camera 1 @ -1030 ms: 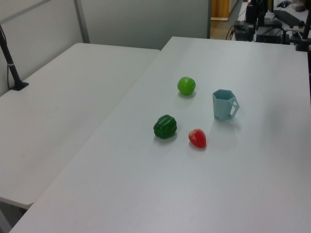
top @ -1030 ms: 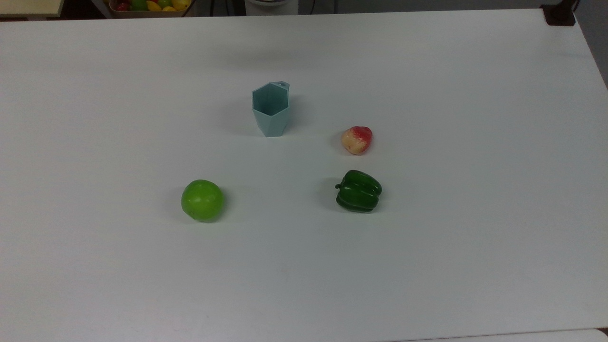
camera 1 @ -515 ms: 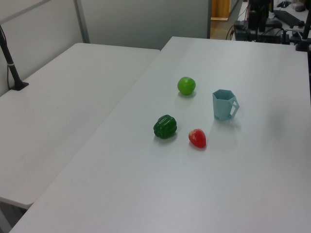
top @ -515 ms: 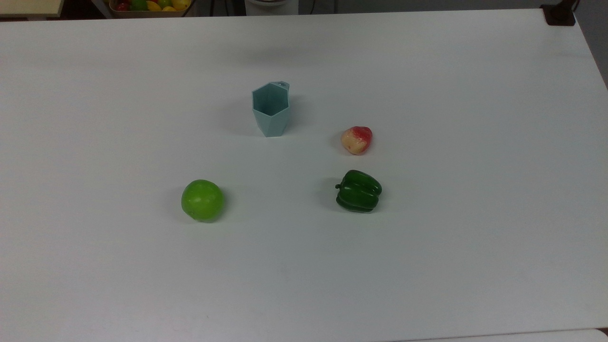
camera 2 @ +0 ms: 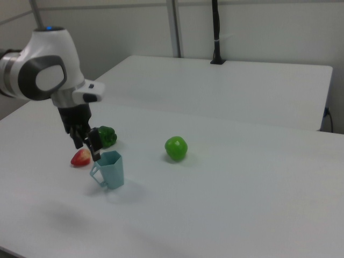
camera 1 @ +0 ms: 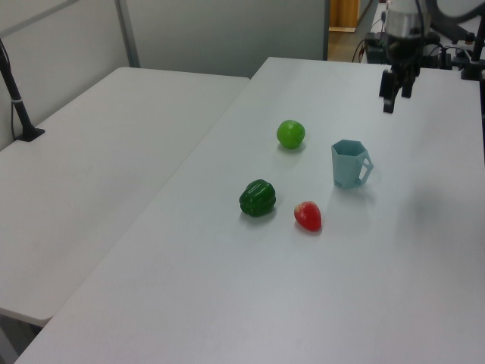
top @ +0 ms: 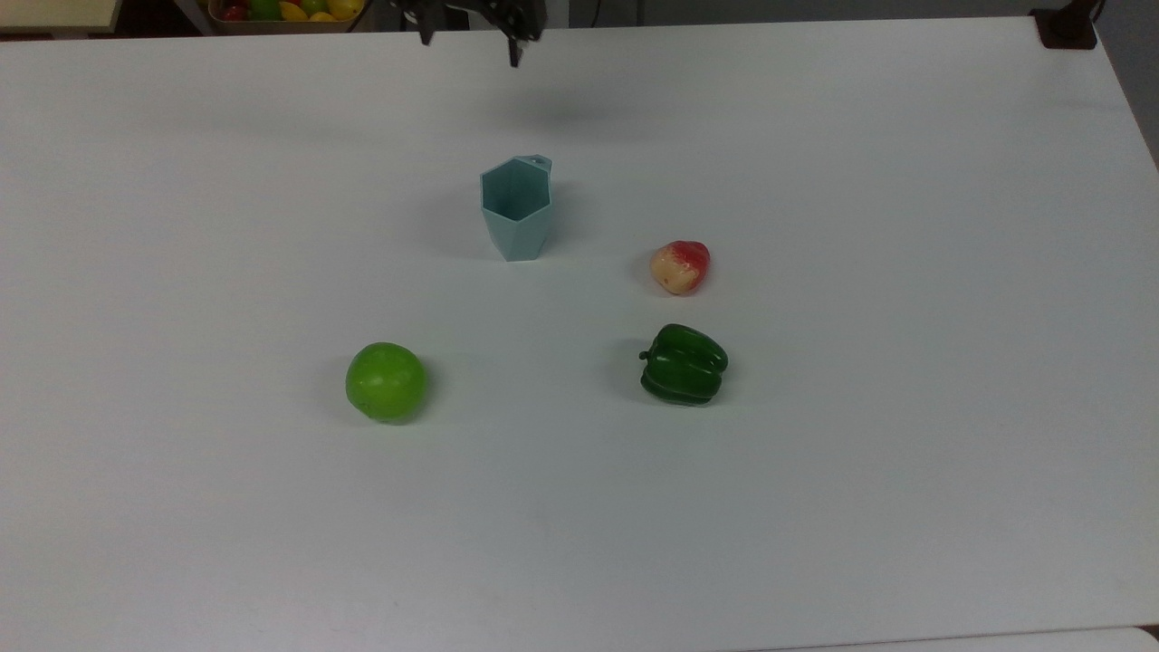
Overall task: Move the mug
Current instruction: 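Lower the gripper onto the mug rim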
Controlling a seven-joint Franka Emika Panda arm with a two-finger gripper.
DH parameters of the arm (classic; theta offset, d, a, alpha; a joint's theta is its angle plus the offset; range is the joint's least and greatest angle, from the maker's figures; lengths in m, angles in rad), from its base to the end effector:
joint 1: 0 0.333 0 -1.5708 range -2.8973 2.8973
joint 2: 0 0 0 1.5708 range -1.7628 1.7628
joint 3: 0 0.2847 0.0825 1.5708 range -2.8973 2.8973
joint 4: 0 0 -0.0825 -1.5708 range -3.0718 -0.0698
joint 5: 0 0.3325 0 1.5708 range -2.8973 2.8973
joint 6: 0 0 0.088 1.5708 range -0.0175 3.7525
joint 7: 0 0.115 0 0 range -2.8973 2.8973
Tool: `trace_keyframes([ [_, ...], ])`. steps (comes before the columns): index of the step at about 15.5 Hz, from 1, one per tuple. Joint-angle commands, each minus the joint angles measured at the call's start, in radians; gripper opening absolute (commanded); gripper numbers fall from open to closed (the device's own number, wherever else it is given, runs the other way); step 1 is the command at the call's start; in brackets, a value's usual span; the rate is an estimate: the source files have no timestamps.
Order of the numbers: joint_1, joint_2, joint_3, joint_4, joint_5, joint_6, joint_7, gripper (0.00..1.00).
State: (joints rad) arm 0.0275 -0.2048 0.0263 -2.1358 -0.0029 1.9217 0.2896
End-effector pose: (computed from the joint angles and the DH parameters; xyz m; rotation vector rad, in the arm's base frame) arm 0.4494 0.0245 0.4727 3.1104 -0.3677 -0.0123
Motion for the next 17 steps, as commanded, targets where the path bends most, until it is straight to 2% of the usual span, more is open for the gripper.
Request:
trace_keyframes([
  [1, 0.049, 0.056, -0.003, -0.035, 0.011, 0.088, 0.107, 1.00],
  [5, 0.068, 0.133, 0.015, -0.044, 0.001, 0.177, 0.184, 1.00],
  [10, 0.068, 0.195, 0.040, -0.039, -0.006, 0.192, 0.223, 0.99],
  [15, 0.069, 0.248, 0.053, -0.038, -0.051, 0.260, 0.312, 0.97],
  [17, 0.069, 0.258, 0.057, -0.036, -0.068, 0.276, 0.335, 0.91],
])
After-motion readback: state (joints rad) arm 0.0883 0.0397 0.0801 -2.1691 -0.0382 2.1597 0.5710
